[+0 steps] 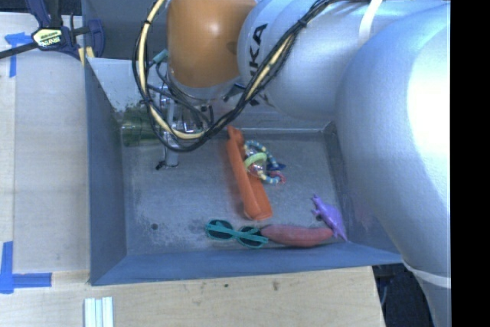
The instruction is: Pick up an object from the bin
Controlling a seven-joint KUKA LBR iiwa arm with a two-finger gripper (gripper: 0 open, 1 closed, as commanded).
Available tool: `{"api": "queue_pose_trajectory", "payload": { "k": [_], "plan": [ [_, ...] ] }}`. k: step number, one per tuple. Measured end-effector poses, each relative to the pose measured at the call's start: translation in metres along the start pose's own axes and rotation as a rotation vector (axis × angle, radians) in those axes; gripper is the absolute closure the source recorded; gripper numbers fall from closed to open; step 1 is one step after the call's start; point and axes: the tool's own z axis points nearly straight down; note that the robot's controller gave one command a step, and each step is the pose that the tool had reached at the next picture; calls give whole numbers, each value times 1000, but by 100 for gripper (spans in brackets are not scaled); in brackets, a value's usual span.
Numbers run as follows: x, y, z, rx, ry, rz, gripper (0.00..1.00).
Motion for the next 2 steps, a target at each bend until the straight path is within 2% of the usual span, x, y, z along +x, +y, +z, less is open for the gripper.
{"api": "queue_pose_trajectory", "payload": {
  "k": [1,2],
  "plan": [
    [-3,-2,24,-2,-5,93,0],
    [-18,-4,76,-5,-32,16,0]
  ]
}}
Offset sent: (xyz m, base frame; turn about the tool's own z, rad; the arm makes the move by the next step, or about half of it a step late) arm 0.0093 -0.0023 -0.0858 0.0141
